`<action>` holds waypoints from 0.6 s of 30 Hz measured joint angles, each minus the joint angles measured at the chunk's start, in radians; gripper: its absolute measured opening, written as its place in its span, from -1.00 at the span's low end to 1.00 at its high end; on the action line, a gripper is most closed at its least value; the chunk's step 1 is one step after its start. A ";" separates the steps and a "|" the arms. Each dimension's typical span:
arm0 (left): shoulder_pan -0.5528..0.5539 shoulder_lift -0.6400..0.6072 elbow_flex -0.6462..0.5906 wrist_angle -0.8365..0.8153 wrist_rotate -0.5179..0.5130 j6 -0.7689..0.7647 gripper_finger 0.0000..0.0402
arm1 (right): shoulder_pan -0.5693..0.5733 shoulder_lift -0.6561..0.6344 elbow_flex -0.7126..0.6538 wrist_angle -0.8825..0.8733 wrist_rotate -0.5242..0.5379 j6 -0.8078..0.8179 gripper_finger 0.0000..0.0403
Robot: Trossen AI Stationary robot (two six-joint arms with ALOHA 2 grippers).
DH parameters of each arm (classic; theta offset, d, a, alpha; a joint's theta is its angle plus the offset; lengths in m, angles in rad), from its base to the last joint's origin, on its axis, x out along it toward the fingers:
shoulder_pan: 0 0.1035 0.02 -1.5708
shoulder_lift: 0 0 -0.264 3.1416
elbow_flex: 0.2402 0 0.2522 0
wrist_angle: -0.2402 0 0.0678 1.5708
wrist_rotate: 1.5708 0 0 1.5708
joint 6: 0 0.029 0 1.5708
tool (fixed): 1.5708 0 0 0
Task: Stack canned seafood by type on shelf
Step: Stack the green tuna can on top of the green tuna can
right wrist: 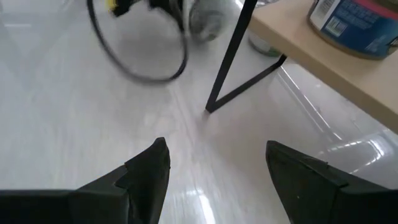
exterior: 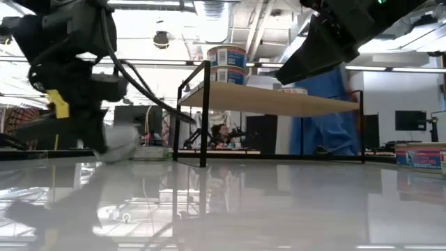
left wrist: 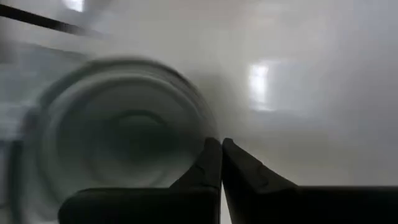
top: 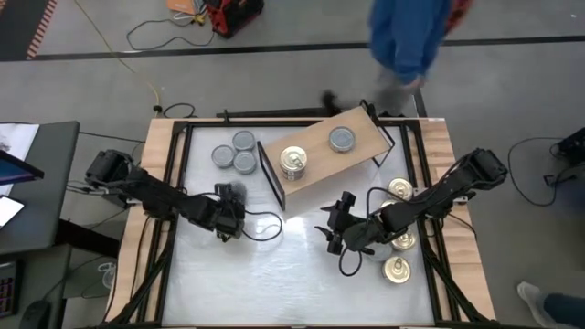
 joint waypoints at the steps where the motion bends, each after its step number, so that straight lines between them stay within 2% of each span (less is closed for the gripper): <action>1: -0.004 0.004 0.001 0.000 0.005 -0.001 -1.00 | 0.000 0.000 0.000 0.002 0.000 0.000 0.45; 7: -0.006 -0.001 0.026 -0.030 -0.010 -0.031 -1.00 | 0.000 0.000 0.000 0.004 -0.001 0.008 0.45; 10: -0.015 -0.004 0.074 -0.083 0.021 -0.013 -1.00 | 0.002 0.000 0.000 0.002 -0.001 0.011 0.45; 18: -0.028 -0.008 0.338 -0.308 0.250 0.086 -1.00 | 0.002 0.000 0.000 0.000 -0.002 0.010 0.45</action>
